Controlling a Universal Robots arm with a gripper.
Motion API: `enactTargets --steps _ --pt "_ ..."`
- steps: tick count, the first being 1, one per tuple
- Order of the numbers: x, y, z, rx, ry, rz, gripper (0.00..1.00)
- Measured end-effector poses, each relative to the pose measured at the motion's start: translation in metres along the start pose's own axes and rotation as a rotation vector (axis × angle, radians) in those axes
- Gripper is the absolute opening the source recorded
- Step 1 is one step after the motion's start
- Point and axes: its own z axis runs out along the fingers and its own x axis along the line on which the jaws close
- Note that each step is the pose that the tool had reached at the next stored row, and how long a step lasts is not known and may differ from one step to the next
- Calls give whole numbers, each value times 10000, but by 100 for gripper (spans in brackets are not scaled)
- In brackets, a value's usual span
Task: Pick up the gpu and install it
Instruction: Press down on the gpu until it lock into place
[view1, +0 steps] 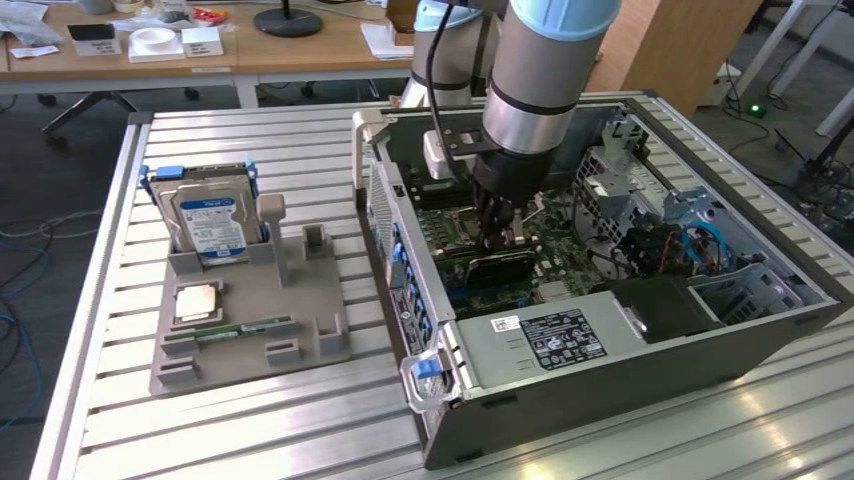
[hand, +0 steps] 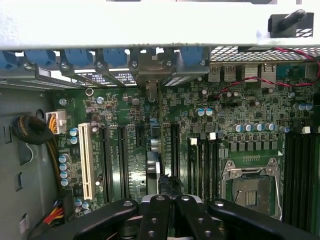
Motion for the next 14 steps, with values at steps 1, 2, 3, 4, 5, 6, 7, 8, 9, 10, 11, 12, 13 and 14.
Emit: enactTargets --steps 1,2,3,4,5,6,7,8,9,10,11,12,13,14 --pt "0 0 3 1 -1 0 11" --pt "0 0 8 2 -4 0 11" --pt "0 0 12 2 -4 0 11" --pt "1 0 13 0 0 0 11" --pt "1 0 13 -1 1 0 11" --pt "1 0 13 -1 1 0 11" --pt "1 -1 13 -1 1 1 11" --pt "0 -10 16 1 -4 -2 11" --pt "-1 -20 16 2 -4 -2 11" --pt "-1 -25 16 1 -3 -1 11" --pt "-1 -26 15 1 -2 0 11" --pt "-1 -26 15 1 -1 2 11" --pt "-1 -26 18 0 -1 2 11" --pt "-1 -27 25 1 -2 1 11"
